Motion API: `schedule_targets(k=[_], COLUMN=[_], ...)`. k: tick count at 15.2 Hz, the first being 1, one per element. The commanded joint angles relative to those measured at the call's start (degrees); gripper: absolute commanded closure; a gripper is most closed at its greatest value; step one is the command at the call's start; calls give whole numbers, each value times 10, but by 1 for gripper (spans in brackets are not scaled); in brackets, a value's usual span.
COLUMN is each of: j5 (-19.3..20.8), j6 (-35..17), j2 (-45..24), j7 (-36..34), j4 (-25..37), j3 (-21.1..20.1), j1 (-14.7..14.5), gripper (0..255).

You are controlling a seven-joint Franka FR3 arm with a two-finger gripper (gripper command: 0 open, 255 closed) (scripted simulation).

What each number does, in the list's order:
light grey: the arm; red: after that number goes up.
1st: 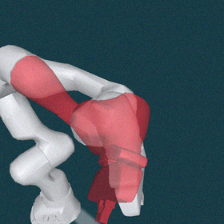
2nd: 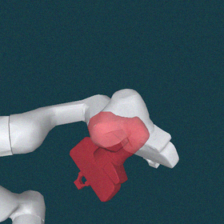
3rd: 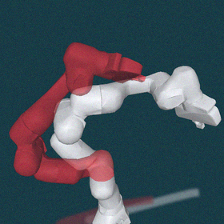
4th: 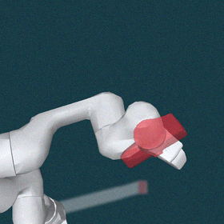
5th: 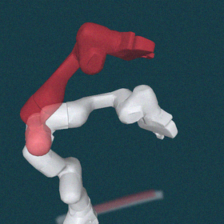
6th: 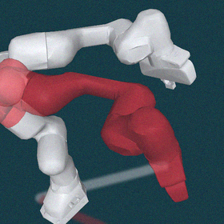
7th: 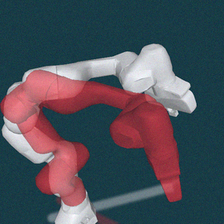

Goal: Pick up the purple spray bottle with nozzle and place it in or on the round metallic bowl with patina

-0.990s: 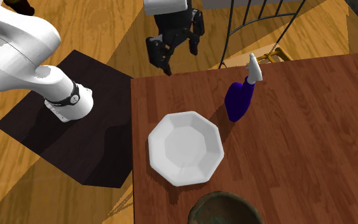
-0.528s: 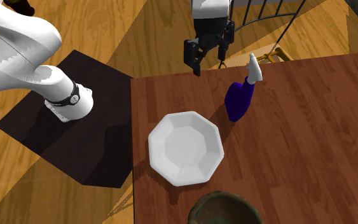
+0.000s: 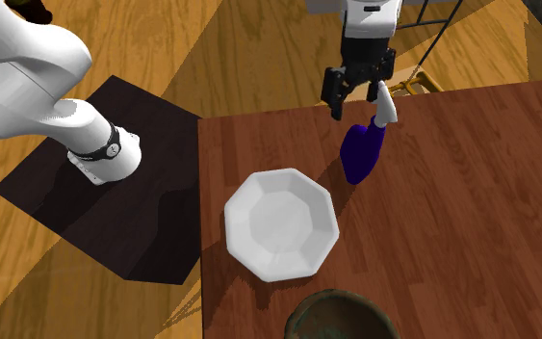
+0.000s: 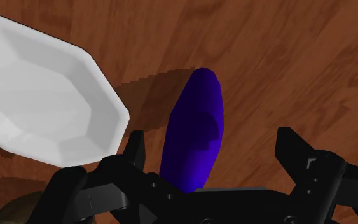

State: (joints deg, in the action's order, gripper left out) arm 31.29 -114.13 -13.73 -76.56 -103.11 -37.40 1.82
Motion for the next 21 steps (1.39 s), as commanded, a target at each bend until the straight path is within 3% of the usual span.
schedule_targets(k=[1,6,14,15,21], j5=[14,33,33,33,33], j6=[-6,-37,-37,-37,-36], j2=[-15,-34,-34,-34,-34], j7=[-12,-23,-23,-23,-23], j4=[3,-13,-13,-13,-13], j3=[4,14,14,14,14], j1=[-4,-2,-2,-2,-2], gripper=[0,0,0,255,255])
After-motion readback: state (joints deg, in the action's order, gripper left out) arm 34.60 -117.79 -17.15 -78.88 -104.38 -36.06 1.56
